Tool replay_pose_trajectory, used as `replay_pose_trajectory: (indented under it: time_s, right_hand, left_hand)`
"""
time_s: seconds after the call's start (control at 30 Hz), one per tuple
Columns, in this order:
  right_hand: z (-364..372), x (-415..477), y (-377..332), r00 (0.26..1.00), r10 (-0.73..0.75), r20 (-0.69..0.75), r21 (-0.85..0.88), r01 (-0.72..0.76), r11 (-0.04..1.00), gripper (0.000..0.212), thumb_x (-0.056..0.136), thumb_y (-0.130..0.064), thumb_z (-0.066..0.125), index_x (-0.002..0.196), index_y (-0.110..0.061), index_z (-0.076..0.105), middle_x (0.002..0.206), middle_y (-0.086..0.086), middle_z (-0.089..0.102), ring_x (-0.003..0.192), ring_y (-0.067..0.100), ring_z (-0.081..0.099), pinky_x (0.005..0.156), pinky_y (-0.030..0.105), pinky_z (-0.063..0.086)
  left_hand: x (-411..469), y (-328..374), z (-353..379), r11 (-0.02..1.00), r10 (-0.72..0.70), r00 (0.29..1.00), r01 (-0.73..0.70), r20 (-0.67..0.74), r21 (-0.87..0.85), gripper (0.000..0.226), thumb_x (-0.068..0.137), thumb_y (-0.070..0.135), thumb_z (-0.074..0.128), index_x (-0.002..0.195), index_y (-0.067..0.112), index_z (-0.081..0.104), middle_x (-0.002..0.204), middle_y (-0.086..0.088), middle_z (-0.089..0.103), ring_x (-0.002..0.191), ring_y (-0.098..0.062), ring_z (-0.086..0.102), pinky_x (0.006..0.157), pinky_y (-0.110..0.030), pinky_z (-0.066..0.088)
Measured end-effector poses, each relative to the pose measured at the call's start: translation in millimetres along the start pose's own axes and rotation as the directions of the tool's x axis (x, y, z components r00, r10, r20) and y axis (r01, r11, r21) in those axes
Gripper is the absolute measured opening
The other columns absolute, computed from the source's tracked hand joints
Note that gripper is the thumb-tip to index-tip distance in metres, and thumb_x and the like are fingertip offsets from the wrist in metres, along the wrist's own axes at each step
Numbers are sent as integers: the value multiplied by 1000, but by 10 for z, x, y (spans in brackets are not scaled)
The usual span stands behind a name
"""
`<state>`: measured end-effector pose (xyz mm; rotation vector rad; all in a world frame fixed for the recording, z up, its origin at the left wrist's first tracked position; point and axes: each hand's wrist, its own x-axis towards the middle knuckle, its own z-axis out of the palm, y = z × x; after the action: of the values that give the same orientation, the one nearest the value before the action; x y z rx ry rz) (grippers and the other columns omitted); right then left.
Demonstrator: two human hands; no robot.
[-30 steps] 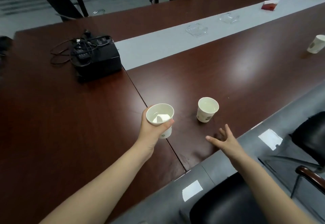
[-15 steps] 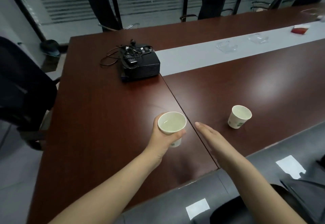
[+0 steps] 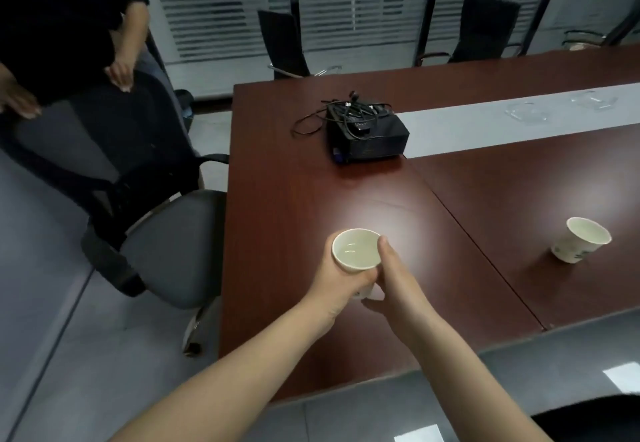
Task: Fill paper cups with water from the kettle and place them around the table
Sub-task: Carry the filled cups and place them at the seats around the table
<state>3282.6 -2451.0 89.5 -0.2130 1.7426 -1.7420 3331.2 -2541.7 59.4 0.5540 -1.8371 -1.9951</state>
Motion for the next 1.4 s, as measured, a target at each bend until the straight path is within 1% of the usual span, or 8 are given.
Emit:
replay_pose_trajectory:
  time_s: [0.27, 0.47, 0.63, 0.73, 0.87, 1.03, 1.23, 1.4]
  right_hand:
    - [815, -55, 152, 999, 8, 35, 22, -8, 1000, 37, 102, -40, 32, 113, -24, 63, 110, 6, 70, 99, 16, 67, 83, 43, 55]
    - [1221, 94, 110, 999, 39, 2, 25, -39, 999, 30, 102, -39, 34, 102, -25, 61, 103, 1, 66, 91, 14, 63, 78, 42, 54]
    - [1532, 415, 84, 998, 28, -54, 32, -27, 999, 28, 103, -34, 33, 95, -25, 59, 96, -2, 63, 85, 11, 60, 82, 45, 52]
    - [1677, 737, 56, 992, 52, -113, 54, -47, 997, 25, 102, -36, 34, 101, -26, 57, 98, -3, 61, 87, 10, 59, 87, 47, 50]
    - [1861, 1148, -32, 987, 51, -155, 90, -37, 995, 25, 103, -34, 34, 95, -26, 57, 95, -3, 60, 84, 9, 57, 79, 44, 51]
    - [2050, 1727, -178, 970, 100, -223, 127, -72, 989, 25, 102, -36, 35, 111, -20, 53, 100, 0, 57, 83, 9, 56, 61, 32, 47]
    - [2155, 2575, -257, 963, 113, -245, 89, -94, 992, 33, 102, -42, 30, 112, -26, 56, 109, -1, 61, 90, 8, 56, 88, 42, 49]
    - [2253, 3369, -308, 966, 115, -230, 141, -84, 986, 29, 101, -44, 32, 105, -28, 56, 103, -5, 60, 93, 7, 56, 97, 42, 46]
  left_hand:
    - [-210, 82, -861, 999, -39, 999, 39, 30, -25, 57, 73, 1, 78, 110, 32, 47, 104, 11, 61, 85, 11, 60, 68, -12, 48]
    - [-126, 183, -1304, 991, -130, 988, 130, 79, -4, 74, 55, 69, 73, 119, 43, 47, 119, 11, 59, 115, -12, 56, 97, -42, 50]
    - [213, 166, -1601, 987, -159, 985, 156, 67, 38, 23, 88, 51, 53, 110, 45, 48, 113, 17, 59, 111, -8, 54, 104, -44, 43]
    - [563, 137, -1800, 981, -184, 977, 176, 105, 80, 15, 95, 43, 45, 110, 45, 47, 114, 18, 57, 110, -2, 52, 101, -27, 42]
    - [1038, 131, -1988, 972, -198, 969, 175, 149, 154, 17, 99, 40, 39, 115, 44, 43, 109, 24, 53, 100, 11, 46, 80, -8, 36]
    - [1661, 153, -2134, 965, -226, 962, 200, 152, 171, 41, 99, 47, 32, 138, 37, 35, 125, 13, 48, 118, -6, 42, 94, -20, 30]
    - [2433, 46, -2263, 953, -271, 954, 246, 128, 177, 44, 100, 49, 26, 143, 40, 29, 133, 8, 43, 125, -11, 37, 98, -25, 27]
    - [3179, -45, -2351, 968, -229, 966, 213, 121, 133, 40, 103, 40, 25, 142, 38, 31, 126, 9, 42, 112, -7, 39, 90, -19, 28]
